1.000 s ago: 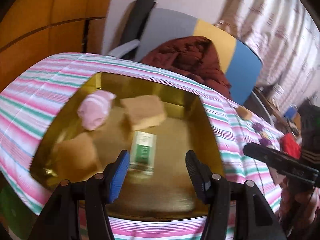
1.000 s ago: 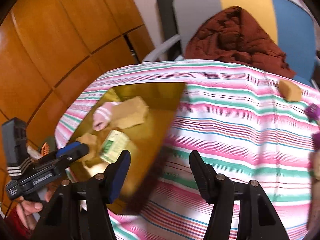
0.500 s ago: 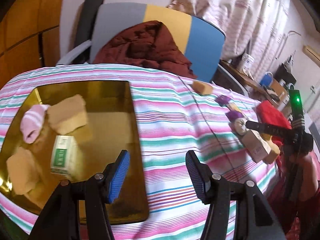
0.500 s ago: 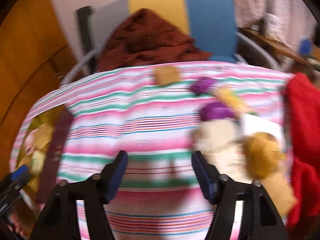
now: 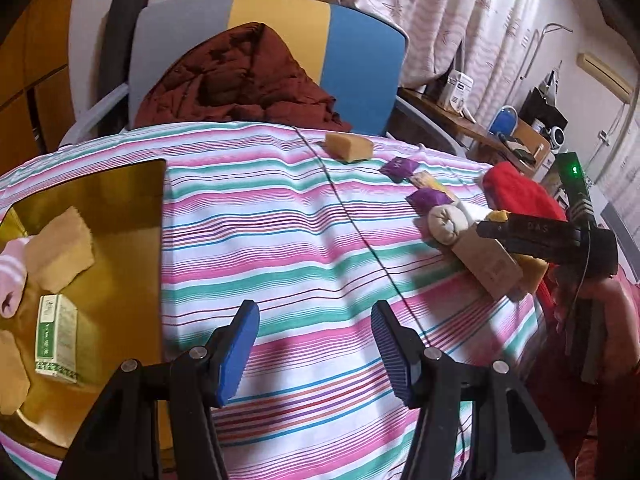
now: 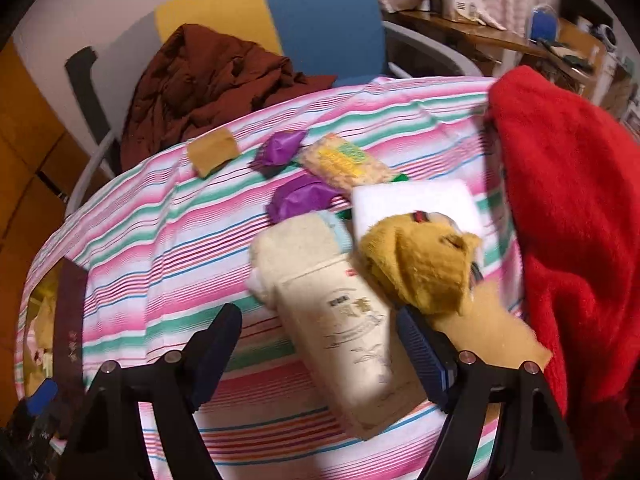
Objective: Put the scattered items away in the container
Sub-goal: 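Move both grippers back toward the remaining scattered items, then grasp the beige printed box with right gripper while left gripper grasps cream knit sock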
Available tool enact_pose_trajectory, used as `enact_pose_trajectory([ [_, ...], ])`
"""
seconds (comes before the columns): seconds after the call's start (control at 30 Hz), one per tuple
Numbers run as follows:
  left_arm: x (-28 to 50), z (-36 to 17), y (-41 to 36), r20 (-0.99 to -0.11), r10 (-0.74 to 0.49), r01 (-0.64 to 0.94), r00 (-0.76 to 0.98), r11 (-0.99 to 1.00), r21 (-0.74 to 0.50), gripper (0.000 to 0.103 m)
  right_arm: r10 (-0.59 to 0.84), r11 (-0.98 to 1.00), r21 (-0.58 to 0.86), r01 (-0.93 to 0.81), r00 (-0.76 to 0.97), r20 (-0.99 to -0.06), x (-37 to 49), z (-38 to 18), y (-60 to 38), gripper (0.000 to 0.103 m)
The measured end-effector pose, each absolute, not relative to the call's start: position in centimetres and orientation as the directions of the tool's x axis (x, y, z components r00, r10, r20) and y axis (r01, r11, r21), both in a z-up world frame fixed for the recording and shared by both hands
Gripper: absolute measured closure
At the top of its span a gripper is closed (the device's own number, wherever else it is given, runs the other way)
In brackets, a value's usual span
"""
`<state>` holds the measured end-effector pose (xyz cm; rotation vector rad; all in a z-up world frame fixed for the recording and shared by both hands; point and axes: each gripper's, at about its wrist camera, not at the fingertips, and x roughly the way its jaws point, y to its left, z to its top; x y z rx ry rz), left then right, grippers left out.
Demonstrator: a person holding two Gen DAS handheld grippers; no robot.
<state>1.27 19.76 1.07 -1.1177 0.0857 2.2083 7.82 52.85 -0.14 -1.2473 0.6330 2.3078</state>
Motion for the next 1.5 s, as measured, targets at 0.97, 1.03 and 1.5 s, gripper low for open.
enact_pose_trajectory([
  [0.97,0.3,-0.4,29.6,-0.777,0.539,-0.701,-0.324,-0.688,-0.186,0.044,0.117,-0.688,0.308,-0.656,-0.520,-0.846,9.6,-2.2,56.1,0.052],
  [1.03,-0.1,-0.6,31.1,-0.781,0.541,-0.712,-0.313,-0.677,-0.184,0.044,0.144,-0.685,0.301,-0.663,-0.528,-0.837,9.6,-1.8,56.2,0.052],
  [1.5,-2.6,-1.9,40.7,-0.783,0.574,-0.784,-0.241,-0.590,-0.192,0.044,0.197,-0.636,0.328,-0.699,-0.558,-0.806,9.8,-1.7,58.2,0.052],
])
